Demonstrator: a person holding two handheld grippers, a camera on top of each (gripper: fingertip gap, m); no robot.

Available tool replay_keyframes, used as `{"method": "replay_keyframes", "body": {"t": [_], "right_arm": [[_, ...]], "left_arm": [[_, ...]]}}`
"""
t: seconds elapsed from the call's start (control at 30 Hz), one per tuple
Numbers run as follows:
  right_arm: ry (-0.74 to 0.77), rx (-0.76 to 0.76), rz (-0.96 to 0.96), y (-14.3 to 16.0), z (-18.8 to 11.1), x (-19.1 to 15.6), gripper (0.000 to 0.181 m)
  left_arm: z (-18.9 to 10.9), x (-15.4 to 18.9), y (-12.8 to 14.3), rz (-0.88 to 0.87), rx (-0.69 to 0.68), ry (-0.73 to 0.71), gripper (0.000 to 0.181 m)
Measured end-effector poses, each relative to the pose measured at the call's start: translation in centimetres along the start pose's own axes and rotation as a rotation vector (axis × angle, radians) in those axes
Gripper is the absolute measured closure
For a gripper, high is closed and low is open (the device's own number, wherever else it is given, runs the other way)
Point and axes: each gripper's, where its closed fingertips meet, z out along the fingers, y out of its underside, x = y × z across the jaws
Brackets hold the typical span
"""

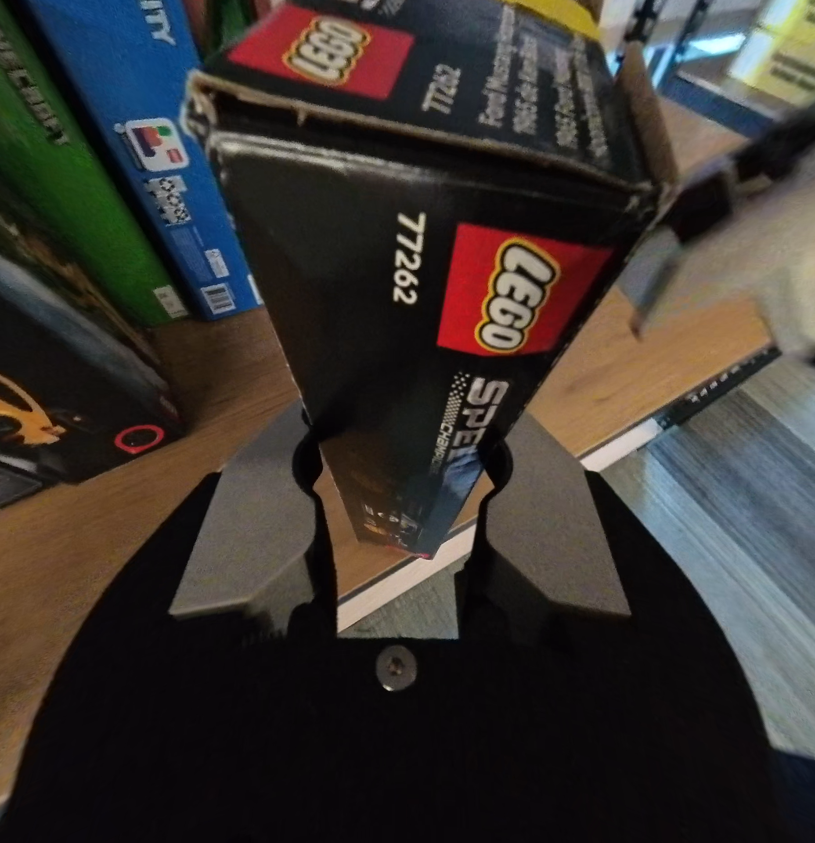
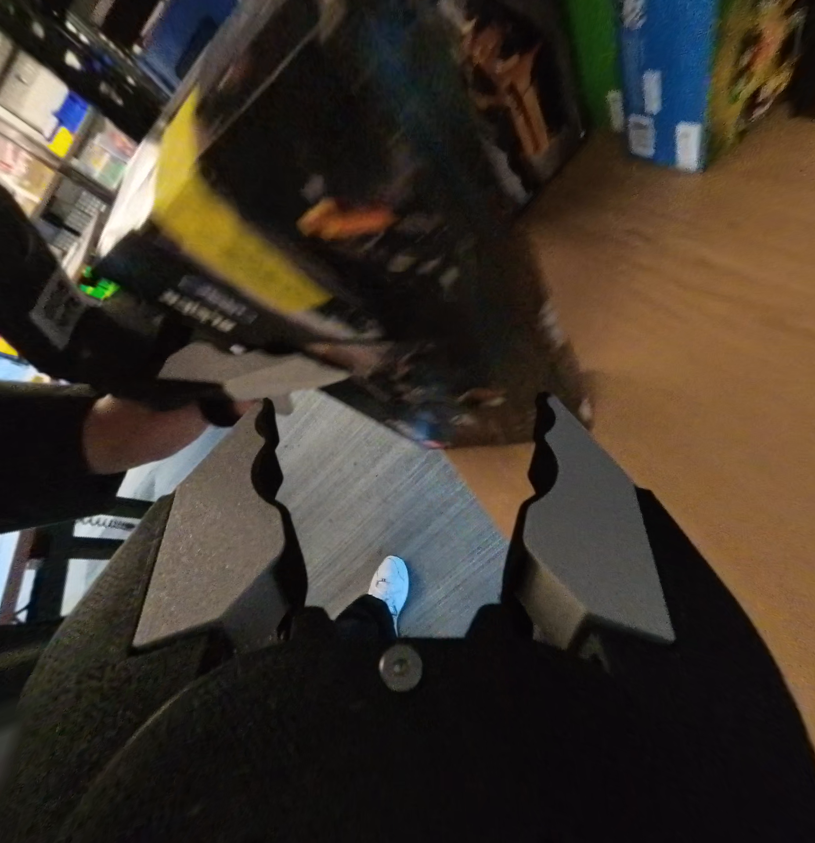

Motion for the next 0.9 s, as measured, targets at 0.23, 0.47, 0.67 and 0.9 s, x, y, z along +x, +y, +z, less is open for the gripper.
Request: {"method": "replay_keyframes", "body": {"t": [0.23,0.47,0.67,0.9], "right_arm": [[0.231,0.171,-0.038,0.7,2.2,-8.2,0.065],[0.709,0.278,0.085,-1.4,2.7,-8.7,0.036],[0.875,0.375,0.26,-1.8,8.0,-5.0,0.034],[1.042,0.521,0.376,-3.5,8.2,-2.9,0.041]], "left_arm": [[-2.1,-0.8,1.4,0.073,-0.1,-0.019,0.105],[-15.9,-6.1,2.8,0.064,-0.032,-0.026,0.118],[-30.3,-11.3,8.7,-0.066,-0.073,-0.077,0.132],[-44.9,-19.5,15.1,-0.125,-0.102,-0.373,0.144]]}}
